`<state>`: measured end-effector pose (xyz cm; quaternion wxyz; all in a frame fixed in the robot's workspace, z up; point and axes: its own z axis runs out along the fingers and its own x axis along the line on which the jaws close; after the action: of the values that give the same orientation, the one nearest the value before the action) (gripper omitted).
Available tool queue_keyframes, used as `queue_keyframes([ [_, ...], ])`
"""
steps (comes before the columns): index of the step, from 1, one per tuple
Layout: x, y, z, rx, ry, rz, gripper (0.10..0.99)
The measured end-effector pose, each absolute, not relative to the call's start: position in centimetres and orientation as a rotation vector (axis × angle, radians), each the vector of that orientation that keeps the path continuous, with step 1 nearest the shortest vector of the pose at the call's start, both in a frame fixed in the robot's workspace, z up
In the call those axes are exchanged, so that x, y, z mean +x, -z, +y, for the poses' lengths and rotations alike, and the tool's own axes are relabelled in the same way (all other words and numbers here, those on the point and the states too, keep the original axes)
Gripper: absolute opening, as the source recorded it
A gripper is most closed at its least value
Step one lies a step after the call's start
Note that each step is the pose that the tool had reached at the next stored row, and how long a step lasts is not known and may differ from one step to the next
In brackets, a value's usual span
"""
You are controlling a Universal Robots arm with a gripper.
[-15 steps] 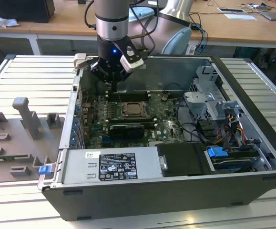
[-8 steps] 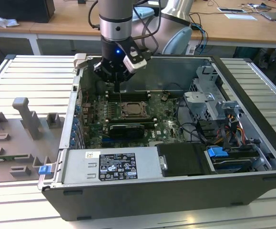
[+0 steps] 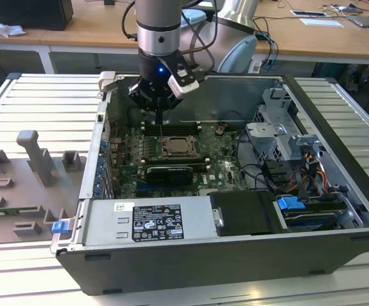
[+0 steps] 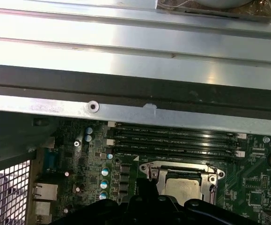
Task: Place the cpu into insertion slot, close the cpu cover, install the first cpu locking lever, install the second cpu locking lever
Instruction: 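Install the first cpu locking lever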
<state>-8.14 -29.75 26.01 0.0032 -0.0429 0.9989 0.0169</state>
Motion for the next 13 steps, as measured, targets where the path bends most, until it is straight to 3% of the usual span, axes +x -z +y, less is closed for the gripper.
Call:
queue_keyframes([
  [13, -9.7, -25.9, -30.5, -0.135, -0.055, 3.131, 0.106],
])
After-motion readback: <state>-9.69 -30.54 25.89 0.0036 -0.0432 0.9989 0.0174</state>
